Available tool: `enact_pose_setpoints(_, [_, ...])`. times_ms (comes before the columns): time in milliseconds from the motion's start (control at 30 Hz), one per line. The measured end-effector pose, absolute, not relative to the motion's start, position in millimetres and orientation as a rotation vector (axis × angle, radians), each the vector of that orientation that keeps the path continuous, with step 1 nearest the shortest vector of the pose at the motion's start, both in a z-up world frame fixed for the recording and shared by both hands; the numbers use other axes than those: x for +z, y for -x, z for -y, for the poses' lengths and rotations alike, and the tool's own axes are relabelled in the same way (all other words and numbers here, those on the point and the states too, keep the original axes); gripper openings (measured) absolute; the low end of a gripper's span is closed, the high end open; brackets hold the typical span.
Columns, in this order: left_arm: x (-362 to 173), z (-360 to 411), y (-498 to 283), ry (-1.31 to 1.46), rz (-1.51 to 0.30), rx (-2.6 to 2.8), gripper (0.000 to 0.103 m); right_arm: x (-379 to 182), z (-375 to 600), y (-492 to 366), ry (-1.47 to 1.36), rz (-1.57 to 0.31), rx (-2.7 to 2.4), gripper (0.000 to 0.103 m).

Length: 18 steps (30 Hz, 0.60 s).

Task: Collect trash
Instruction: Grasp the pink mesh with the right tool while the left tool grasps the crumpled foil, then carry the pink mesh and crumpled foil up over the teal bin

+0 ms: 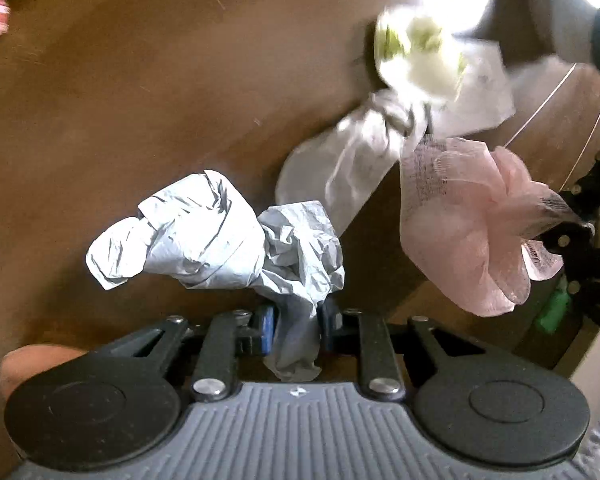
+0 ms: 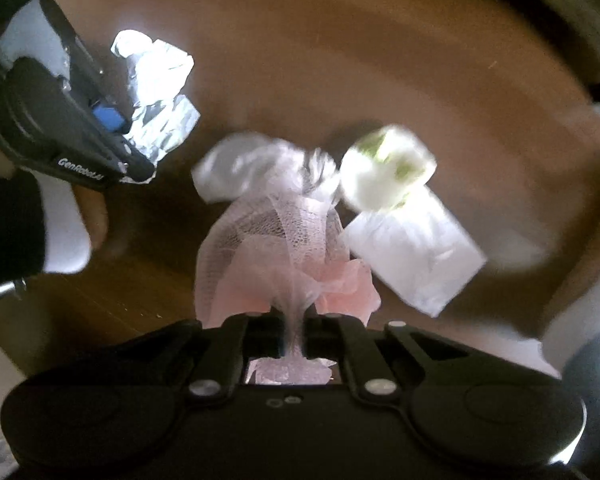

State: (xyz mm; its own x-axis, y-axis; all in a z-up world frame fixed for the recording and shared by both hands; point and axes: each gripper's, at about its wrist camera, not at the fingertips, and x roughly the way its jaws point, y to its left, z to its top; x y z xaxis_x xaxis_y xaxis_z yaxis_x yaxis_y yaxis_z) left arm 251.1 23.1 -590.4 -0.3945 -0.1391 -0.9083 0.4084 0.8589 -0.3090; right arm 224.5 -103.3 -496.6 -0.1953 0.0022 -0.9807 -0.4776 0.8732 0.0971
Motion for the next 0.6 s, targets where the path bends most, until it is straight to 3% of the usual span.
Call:
enact_pose_setpoints(367, [-444,-49,-280,-0.192,-1.649,-0.518,0.021,-352,115,-240,0.271,-1.445,0.352,0.004])
enact_pose_setpoints(600, [-321,-58,-279,-0.153,-1.437,-0.415,0.021,-261,123,-234,0.182,-1.236,0.341,0.004])
